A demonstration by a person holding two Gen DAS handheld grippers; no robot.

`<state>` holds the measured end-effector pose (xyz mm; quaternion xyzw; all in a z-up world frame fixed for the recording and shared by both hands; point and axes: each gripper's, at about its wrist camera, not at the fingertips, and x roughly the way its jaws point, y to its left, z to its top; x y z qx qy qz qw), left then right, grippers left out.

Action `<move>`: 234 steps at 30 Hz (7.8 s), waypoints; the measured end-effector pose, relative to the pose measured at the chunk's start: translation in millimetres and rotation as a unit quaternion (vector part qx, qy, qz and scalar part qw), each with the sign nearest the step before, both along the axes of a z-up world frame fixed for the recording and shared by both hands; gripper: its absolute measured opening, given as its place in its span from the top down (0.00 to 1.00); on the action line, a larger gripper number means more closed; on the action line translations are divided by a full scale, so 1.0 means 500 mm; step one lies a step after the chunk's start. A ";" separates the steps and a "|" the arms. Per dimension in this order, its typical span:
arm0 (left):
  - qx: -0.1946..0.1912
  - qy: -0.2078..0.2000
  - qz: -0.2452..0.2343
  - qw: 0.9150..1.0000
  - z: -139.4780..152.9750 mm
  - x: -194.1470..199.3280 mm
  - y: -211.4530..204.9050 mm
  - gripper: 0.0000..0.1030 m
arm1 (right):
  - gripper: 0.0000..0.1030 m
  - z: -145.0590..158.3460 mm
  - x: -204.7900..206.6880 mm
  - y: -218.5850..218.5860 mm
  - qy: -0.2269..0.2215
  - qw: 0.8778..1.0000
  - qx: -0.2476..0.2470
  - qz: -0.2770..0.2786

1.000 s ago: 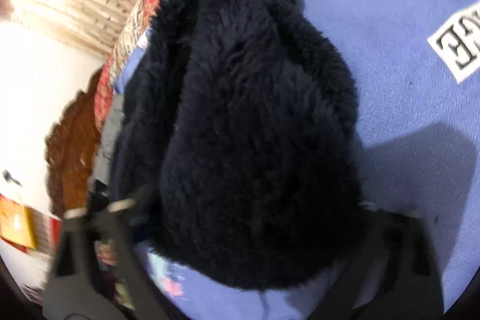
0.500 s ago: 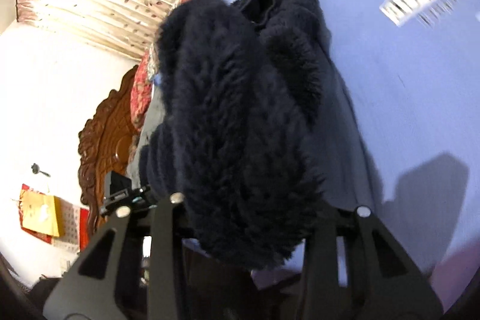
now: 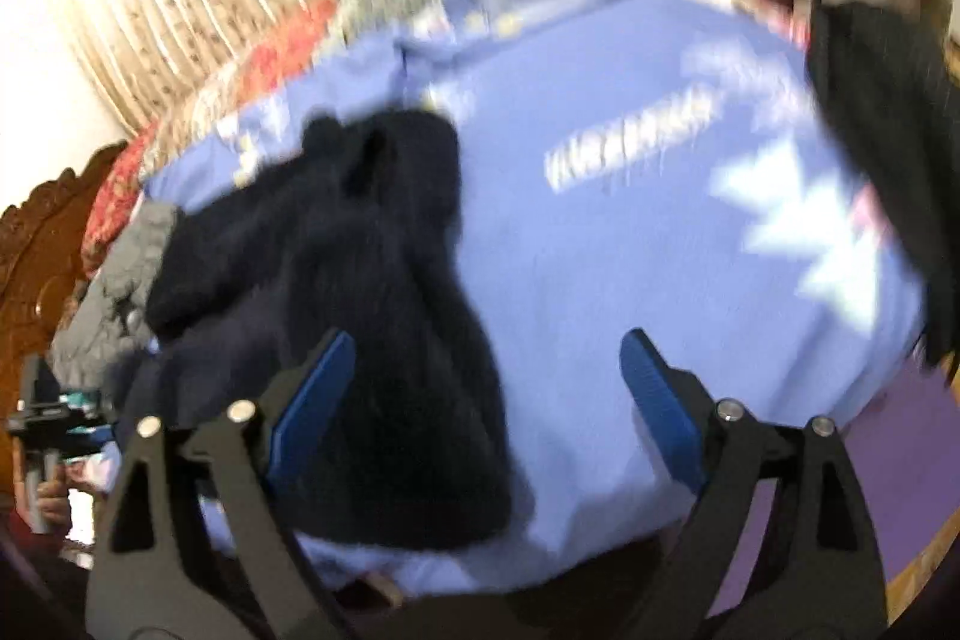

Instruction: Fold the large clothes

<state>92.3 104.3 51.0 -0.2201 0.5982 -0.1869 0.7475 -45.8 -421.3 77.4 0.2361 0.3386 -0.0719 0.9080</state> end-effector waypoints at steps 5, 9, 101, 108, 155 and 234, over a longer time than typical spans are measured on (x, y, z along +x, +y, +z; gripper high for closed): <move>-0.032 -0.063 0.021 0.997 0.086 0.002 0.013 0.38 | 0.16 0.039 0.040 0.097 -0.049 0.991 0.033 0.118; -0.070 -0.108 -0.092 0.987 0.110 -0.004 -0.126 0.38 | 0.29 0.017 0.117 0.262 -0.046 0.966 0.015 0.254; -0.066 -0.170 -0.179 0.967 0.114 0.080 -0.279 0.13 | 0.67 -0.056 -0.014 0.392 -0.036 0.896 -0.270 0.349; -0.078 -0.176 -0.165 0.967 0.033 -0.036 -0.214 0.13 | 0.44 0.185 0.018 0.315 -0.154 0.933 -0.129 0.299; -0.046 -0.314 -0.261 0.912 0.132 -0.063 -0.338 0.11 | 0.27 0.084 0.063 0.308 -0.129 0.964 -0.137 0.190; 0.154 -0.289 -0.125 0.937 -0.040 0.025 -0.203 0.12 | 0.26 -0.175 0.087 0.113 0.010 0.999 -0.021 0.045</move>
